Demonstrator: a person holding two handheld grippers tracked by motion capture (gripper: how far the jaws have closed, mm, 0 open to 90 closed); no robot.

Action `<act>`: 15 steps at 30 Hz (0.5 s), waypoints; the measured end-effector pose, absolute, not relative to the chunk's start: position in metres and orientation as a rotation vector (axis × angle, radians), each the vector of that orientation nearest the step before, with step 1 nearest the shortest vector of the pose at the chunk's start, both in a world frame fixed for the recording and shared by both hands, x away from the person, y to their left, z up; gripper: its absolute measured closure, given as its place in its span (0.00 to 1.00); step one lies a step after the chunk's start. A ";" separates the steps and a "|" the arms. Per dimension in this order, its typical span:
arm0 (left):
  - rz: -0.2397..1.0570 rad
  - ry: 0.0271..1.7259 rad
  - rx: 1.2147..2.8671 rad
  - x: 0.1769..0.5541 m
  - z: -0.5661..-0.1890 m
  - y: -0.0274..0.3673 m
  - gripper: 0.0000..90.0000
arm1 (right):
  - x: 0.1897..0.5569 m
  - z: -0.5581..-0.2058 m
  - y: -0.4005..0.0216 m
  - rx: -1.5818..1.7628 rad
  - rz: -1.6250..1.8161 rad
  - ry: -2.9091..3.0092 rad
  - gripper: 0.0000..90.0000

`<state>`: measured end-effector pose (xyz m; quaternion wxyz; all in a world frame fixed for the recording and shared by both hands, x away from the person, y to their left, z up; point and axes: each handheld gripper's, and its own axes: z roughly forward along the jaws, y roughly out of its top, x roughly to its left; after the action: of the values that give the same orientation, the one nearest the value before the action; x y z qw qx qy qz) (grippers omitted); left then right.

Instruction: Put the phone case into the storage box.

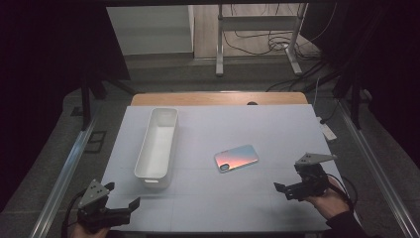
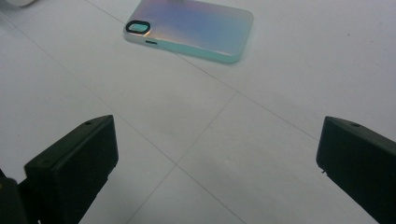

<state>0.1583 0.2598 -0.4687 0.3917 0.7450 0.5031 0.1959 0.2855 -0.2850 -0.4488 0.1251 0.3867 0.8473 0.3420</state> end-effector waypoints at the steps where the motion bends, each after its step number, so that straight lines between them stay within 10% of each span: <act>1: 0.498 1.278 1.892 0.158 -0.469 0.260 0.01 | 0.288 -0.449 -0.283 1.120 0.996 2.474 0.00; 15: 0.495 1.278 1.891 0.158 -0.469 0.260 0.01 | 0.301 -0.451 -0.268 1.096 0.958 2.510 0.00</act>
<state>0.1584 0.2602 -0.4687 0.3921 0.7449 0.5035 0.1948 0.3009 -0.2678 -0.4508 0.1194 0.3750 0.8588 0.3279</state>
